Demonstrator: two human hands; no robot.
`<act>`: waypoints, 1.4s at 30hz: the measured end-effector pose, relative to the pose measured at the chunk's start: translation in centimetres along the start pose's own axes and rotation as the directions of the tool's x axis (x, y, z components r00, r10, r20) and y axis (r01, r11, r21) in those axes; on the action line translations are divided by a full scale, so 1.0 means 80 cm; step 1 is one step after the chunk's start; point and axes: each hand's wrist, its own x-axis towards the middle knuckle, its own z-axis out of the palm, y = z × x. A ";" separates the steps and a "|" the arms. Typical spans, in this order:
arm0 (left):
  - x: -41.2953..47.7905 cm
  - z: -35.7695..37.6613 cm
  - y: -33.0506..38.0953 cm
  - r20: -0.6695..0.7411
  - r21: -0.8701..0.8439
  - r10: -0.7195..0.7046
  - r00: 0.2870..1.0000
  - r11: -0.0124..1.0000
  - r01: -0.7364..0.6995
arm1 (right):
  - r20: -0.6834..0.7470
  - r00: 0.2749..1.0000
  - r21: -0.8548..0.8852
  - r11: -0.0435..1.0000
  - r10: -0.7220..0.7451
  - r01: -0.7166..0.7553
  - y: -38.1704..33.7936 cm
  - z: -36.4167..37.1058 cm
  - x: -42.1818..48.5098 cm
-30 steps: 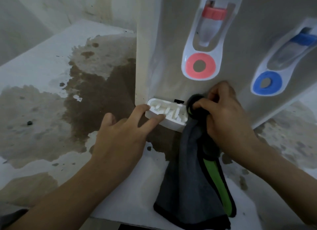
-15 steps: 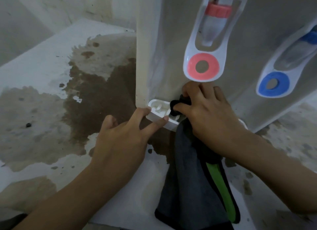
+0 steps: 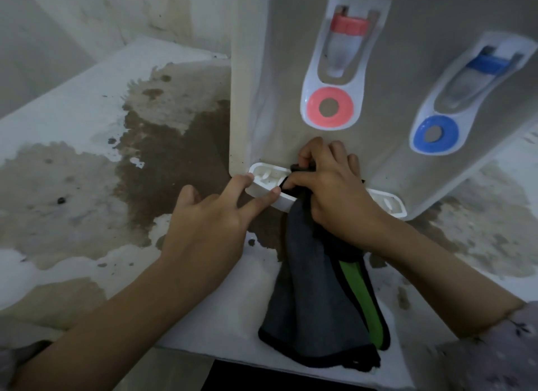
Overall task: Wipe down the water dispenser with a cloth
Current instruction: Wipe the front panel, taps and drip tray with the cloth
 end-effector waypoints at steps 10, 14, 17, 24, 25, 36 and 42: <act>-0.001 -0.001 -0.001 0.016 -0.061 -0.022 1.000 0.998 0.023 | -0.151 0.986 0.073 0.996 0.067 -0.056 0.011 -0.001 -0.009; 0.003 -0.004 0.000 0.044 -0.099 -0.038 0.998 0.994 0.042 | -0.196 0.973 -0.110 0.983 0.124 -0.147 0.014 -0.011 -0.019; 0.003 -0.004 0.000 0.056 -0.104 -0.046 0.997 0.993 0.051 | -0.195 0.977 -0.113 0.987 0.086 -0.110 0.013 -0.010 -0.017; 0.003 -0.005 0.001 0.049 -0.102 -0.042 0.998 0.994 0.047 | -0.107 0.990 -0.274 0.960 -0.089 0.057 0.014 -0.007 -0.010; 0.003 -0.006 0.002 0.050 -0.103 -0.042 0.998 0.994 0.047 | -0.077 0.990 -0.317 0.944 -0.121 0.090 0.015 -0.007 -0.009; 0.004 -0.007 0.002 0.051 -0.078 -0.039 0.998 0.996 0.043 | 0.011 0.997 -0.112 0.991 -0.074 0.075 0.009 -0.006 0.000; 0.001 -0.005 0.001 0.028 -0.080 -0.044 0.999 0.996 0.046 | -0.152 0.978 0.123 0.985 0.142 -0.124 -0.001 -0.001 -0.008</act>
